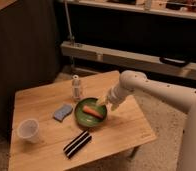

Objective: Pick up the ceramic bowl

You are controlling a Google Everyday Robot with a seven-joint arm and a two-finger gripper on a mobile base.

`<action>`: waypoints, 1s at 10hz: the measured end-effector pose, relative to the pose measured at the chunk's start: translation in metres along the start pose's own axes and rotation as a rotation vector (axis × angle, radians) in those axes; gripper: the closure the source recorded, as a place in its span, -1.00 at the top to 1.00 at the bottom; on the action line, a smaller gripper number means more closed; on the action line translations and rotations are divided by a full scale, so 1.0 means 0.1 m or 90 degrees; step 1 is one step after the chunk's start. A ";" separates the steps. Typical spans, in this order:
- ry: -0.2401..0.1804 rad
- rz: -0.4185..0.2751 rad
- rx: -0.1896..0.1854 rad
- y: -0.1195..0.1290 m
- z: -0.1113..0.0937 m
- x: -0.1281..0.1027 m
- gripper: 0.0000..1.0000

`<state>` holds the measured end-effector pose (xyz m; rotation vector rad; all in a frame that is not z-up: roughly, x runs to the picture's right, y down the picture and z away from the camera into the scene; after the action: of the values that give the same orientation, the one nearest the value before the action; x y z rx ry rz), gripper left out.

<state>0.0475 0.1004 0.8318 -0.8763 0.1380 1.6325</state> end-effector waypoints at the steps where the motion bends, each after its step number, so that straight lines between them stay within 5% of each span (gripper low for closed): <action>1: 0.009 -0.006 0.005 0.00 0.11 0.00 0.30; 4: 0.019 -0.001 0.020 -0.04 0.21 -0.01 0.22; 7: 0.030 0.009 0.036 -0.07 0.31 -0.01 -0.24; 10: 0.041 0.018 0.065 -0.09 0.41 0.02 -0.25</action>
<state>0.0365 0.1269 0.8631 -0.8532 0.2774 1.6093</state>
